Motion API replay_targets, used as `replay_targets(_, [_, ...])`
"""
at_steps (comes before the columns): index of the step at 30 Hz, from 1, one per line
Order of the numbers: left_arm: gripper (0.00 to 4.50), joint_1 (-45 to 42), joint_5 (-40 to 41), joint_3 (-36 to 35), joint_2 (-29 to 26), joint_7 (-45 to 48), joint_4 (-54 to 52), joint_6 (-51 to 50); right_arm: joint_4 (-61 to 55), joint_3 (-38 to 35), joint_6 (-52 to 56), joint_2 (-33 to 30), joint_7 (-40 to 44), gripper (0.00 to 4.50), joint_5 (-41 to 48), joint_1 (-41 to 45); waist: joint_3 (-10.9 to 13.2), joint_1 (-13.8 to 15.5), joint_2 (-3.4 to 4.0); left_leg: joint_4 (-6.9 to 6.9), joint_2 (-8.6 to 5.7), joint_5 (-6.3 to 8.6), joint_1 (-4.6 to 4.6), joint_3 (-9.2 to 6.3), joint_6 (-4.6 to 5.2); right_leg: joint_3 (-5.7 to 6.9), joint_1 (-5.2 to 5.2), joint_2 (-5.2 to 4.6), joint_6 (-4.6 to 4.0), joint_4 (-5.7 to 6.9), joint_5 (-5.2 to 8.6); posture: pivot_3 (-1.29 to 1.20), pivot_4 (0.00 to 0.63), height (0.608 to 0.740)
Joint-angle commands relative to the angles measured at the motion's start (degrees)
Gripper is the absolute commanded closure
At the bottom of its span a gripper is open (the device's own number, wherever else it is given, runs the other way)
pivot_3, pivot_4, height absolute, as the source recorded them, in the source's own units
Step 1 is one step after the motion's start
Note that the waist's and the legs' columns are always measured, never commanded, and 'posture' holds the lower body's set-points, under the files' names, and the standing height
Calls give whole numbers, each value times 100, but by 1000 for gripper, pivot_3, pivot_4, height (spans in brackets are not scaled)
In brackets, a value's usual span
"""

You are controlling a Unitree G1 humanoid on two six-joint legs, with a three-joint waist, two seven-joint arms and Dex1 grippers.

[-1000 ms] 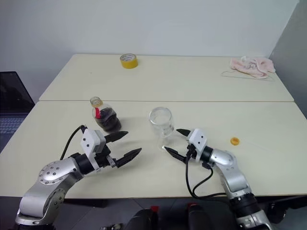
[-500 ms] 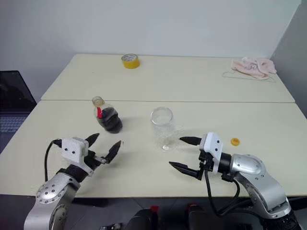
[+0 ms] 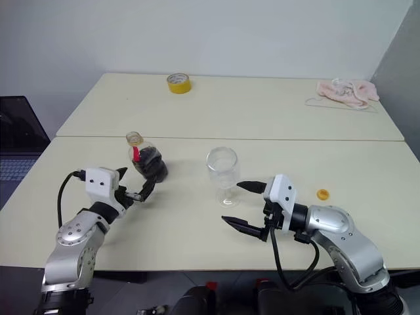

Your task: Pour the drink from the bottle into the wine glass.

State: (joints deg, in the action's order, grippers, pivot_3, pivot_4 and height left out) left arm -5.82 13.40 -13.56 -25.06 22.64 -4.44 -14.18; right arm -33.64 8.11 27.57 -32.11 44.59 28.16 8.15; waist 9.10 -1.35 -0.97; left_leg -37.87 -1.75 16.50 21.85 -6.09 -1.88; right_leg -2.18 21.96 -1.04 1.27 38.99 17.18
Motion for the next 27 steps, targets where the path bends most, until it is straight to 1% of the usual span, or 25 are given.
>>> replay_targets(1, [0, -219, -113, 76, -99, 54, 37, 181, -242, -15, -52, 3, -55, 27, -17, 114, 0, -1, 0, 0, 0, 0, 0, 0, 0, 0, 0, 0, 0, 0, 0, 0, 150, 740])
replay_targets(6, [0, -572, -247, 214, -162, 157, 340, 246, -386, -46, 31, 19, -128, 27, 102, 232, 0, -1, 0, 0, 0, 0, 0, -1, 0, 1, 1, 0, 0, 1, 0, 0, 150, 740])
replay_targets(9, [0, -704, -325, 286, -217, 244, 516, 325, -517, -149, 217, -5, -137, 27, 347, 275, 0, -4, 0, 0, 0, -1, 2, 0, -2, 0, 2, 0, 0, 1, 0, 0, 150, 740])
replay_targets(24, [0, -1098, -482, 470, -216, 443, 1256, 613, -1010, -760, 818, -257, -468, 27, 1044, 555, 0, -4, 0, -1, 0, -1, 5, -2, -1, 2, 4, -1, 0, 1, 0, 0, 150, 740])
replay_targets(27, [604, -1177, -504, 485, -209, 473, 1405, 688, -1120, -869, 943, -358, -523, 0, 1220, 592, 0, -3, 0, -1, 0, -1, 5, -2, -1, 1, 4, -1, 0, 1, 0, 0, 150, 740])
